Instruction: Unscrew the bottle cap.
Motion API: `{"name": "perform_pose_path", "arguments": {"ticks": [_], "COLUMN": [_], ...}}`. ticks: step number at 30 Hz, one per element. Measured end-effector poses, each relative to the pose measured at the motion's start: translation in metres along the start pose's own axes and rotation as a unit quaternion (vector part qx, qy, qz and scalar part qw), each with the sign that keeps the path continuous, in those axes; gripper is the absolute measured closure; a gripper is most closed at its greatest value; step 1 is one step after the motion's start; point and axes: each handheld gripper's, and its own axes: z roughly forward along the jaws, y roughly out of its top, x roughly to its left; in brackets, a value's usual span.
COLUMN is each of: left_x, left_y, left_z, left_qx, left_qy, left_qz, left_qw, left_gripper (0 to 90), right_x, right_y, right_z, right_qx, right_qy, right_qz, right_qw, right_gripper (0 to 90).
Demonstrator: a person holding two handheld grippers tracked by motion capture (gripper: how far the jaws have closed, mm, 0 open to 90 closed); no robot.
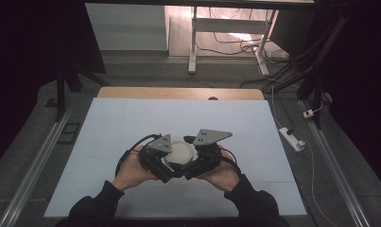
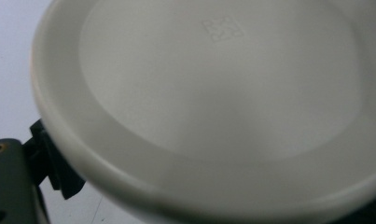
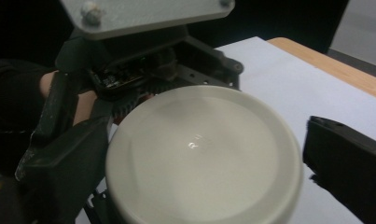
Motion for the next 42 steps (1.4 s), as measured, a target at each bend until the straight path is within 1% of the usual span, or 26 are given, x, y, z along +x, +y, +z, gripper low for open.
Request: {"name": "perform_pose_path", "arguments": {"ticks": [3,6,9,12,17,24,27,29,31,33,34,36,38,39,41,42], "left_x": [0.001,0.001,0.000,0.000,-0.001,0.000,-0.001,-0.001,-0.002,-0.003,-0.004,-0.004,-0.003,-0.003,-0.003,-0.002], "left_y": [-0.001,-0.001,-0.001,0.000,0.000,-0.001,-0.001,-0.001,-0.001,0.000,0.000,0.000,0.000,0.000,0.001,0.000], "left_z": [0.000,0.001,0.001,0.001,0.001,0.002,0.001,0.001,0.000,0.001,0.001,0.001,0.001,0.001,0.000,0.000], "left_qx": [-0.001,-0.003,-0.007,-0.006,-0.005,-0.010,-0.013,-0.016,-0.019,-0.016,-0.015,-0.014,-0.016,-0.016,-0.015,-0.015], "left_qy": [-0.003,-0.007,-0.013,-0.020,-0.028,-0.048,-0.058,-0.071,-0.086,-0.089,-0.086,-0.082,-0.075,-0.071,-0.057,-0.051], "left_qz": [0.000,0.000,0.000,0.005,0.012,0.019,0.024,0.031,0.039,0.046,0.048,0.047,0.040,0.038,0.031,0.026], "left_qw": [1.0000,1.0000,0.9999,0.9998,0.9995,0.9986,0.9979,0.9968,0.9954,0.9948,0.9950,0.9954,0.9962,0.9966,0.9978,0.9983], "left_gripper": [7.5,7.5,7.5,7.5,7.6,7.6,7.6,7.6,7.6,7.6,7.5,7.6,7.6,7.5,7.5,7.5], "right_x": [0.000,0.000,-0.001,-0.002,-0.005,-0.009,-0.010,-0.012,-0.014,-0.015,-0.016,-0.016,-0.016,-0.016,-0.013,-0.011], "right_y": [-0.001,-0.002,-0.003,-0.003,-0.004,-0.005,-0.005,-0.005,-0.005,-0.006,-0.006,-0.007,-0.007,-0.007,-0.004,-0.003], "right_z": [0.001,0.001,0.001,0.001,0.001,0.001,0.000,-0.001,-0.001,-0.002,-0.002,-0.001,-0.001,-0.002,-0.004,-0.005], "right_qx": [-0.001,-0.007,-0.009,-0.009,-0.010,-0.013,-0.015,-0.017,-0.020,-0.021,-0.022,-0.025,-0.026,-0.027,-0.029,-0.029], "right_qy": [0.009,0.009,0.016,0.031,0.051,0.083,0.100,0.118,0.145,0.164,0.170,0.172,0.166,0.157,0.131,0.118], "right_qz": [-0.003,-0.010,-0.014,-0.010,-0.016,-0.017,-0.021,-0.024,-0.029,-0.037,-0.044,-0.048,-0.044,-0.041,-0.039,-0.039], "right_qw": [1.0000,0.9999,0.9997,0.9994,0.9985,0.9963,0.9946,0.9926,0.9889,0.9856,0.9842,0.9835,0.9847,0.9864,0.9902,0.9919], "right_gripper": [6.0,6.6,7.0,7.2,7.6,7.8,7.8,7.8,7.8,7.8,7.7,7.5,7.1,6.2,0.3,0.2]}}
